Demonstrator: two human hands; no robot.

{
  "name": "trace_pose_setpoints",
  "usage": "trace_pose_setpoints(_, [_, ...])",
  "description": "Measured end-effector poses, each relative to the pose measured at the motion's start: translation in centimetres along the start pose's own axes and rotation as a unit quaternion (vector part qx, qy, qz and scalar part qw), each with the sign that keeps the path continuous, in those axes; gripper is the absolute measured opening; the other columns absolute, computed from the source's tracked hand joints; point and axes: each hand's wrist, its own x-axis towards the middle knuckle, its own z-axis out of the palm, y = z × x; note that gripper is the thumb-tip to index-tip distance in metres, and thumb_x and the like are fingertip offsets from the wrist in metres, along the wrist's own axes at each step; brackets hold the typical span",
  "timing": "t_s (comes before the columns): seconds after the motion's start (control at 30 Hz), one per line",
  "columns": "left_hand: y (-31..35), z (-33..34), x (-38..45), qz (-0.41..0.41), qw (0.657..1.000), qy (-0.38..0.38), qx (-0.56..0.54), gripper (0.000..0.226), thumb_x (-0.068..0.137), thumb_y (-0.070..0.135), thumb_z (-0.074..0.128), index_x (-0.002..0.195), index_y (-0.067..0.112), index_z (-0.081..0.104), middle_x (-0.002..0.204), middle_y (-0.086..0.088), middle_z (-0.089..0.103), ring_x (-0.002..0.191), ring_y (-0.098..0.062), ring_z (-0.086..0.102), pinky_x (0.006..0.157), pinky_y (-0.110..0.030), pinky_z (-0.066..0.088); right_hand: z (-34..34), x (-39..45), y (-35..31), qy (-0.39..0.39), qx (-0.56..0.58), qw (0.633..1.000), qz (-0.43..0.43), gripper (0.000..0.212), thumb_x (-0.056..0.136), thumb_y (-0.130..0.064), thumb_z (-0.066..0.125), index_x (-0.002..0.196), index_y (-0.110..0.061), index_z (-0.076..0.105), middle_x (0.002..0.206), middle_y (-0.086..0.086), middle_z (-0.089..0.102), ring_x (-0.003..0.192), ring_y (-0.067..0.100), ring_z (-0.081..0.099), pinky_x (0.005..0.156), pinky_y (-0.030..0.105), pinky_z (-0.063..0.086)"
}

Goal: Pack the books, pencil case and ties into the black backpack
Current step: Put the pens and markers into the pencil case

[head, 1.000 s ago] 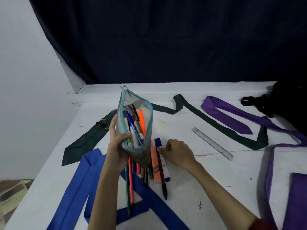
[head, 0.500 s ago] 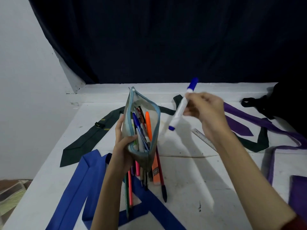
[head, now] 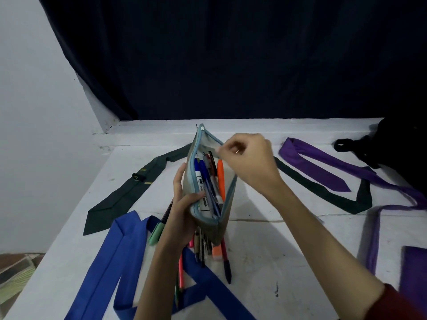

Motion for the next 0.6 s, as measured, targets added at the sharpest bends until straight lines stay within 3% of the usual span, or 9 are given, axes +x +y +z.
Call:
trace_pose_setpoints(0.07, [0.1,-0.1,0.0,-0.003,1.0,0.005,-0.009,0.082,0.057,0.013,0.067,0.131,0.039,0.041,0.108,-0.003,0.067,0.089,-0.023,0.067,0.065,-0.035,0.057,-0.8,0.2,1.1,0.055,-0.061,0.997,0.015,0.018,0.087,-0.032,0.065,0.09,-0.015,0.059,0.069,-0.006,0.058,0.063,0.005,0.053,0.056,0.02,0.043])
trace_pose_setpoints(0.13, [0.3,-0.3,0.1,0.001,1.0,0.002,-0.013,0.09,0.058,0.016,0.067,0.14,0.034,0.033,0.115,-0.008,0.061,0.092,-0.025,0.066,0.069,-0.037,0.057,-1.0,0.2,2.2,-0.005,-0.094,0.993,0.068,0.026,0.089,-0.038,0.06,0.093,-0.013,0.055,0.074,-0.002,0.06,0.066,0.012,0.057,0.058,0.026,0.044])
trace_pose_setpoints(0.23, [0.5,-0.6,0.0,0.004,1.0,-0.008,0.0,0.089,0.063,0.016,0.066,0.144,0.029,0.029,0.121,-0.014,0.055,0.094,-0.027,0.065,0.07,-0.038,0.057,-0.4,0.0,2.4,-0.099,0.052,0.99,0.089,0.02,0.094,-0.014,0.054,0.084,0.0,0.064,0.077,0.019,0.067,0.06,0.03,0.066,0.045,0.023,0.047])
trace_pose_setpoints(0.3, [0.7,-0.8,-0.4,-0.011,1.0,-0.003,0.011,0.092,0.061,0.017,0.07,0.143,0.026,0.03,0.115,-0.016,0.056,0.087,-0.026,0.067,0.065,-0.035,0.057,0.2,0.1,1.7,-0.094,0.064,0.993,0.039,0.021,0.093,-0.003,0.053,0.08,0.008,0.066,0.074,0.02,0.068,0.056,0.022,0.067,0.044,0.022,0.049])
trace_pose_setpoints(0.37, [1.2,-1.1,-0.8,-0.023,1.0,0.013,0.017,0.102,0.053,0.019,0.079,0.143,0.02,0.03,0.105,-0.016,0.059,0.078,-0.023,0.068,0.06,-0.033,0.056,1.0,0.5,0.7,-0.083,0.056,0.995,-0.007,0.023,0.092,-0.003,0.053,0.078,0.009,0.067,0.068,0.014,0.069,0.051,0.011,0.064,0.051,0.03,0.055])
trace_pose_setpoints(0.43, [2.1,-1.6,-1.1,-0.013,0.999,0.031,0.029,0.105,0.048,0.022,0.083,0.141,0.019,0.033,0.103,-0.013,0.061,0.078,-0.022,0.068,0.06,-0.034,0.056,1.9,0.9,0.0,-0.067,0.065,0.995,-0.023,0.024,0.09,-0.002,0.053,0.075,0.012,0.065,0.065,0.012,0.068,0.051,0.014,0.065,0.058,0.037,0.057])
trace_pose_setpoints(0.53, [3.5,-2.5,-1.7,0.018,0.997,0.05,0.055,0.087,0.058,0.019,0.07,0.139,0.023,0.037,0.112,-0.009,0.063,0.091,-0.025,0.067,0.068,-0.037,0.057,2.3,1.3,-0.4,-0.09,0.143,0.986,0.0,0.024,0.091,-0.004,0.054,0.076,0.009,0.067,0.067,0.012,0.069,0.053,0.02,0.065,0.052,0.032,0.056])
trace_pose_setpoints(0.6, [3.9,-3.0,-2.3,0.029,0.996,0.064,0.056,0.084,0.061,0.014,0.067,0.14,0.019,0.039,0.114,-0.008,0.063,0.094,-0.023,0.066,0.07,-0.035,0.056,2.3,1.1,0.1,-0.134,0.219,0.965,0.05,0.028,0.096,-0.016,0.052,0.078,0.0,0.068,0.071,0.012,0.069,0.055,0.023,0.064,0.049,0.027,0.051])
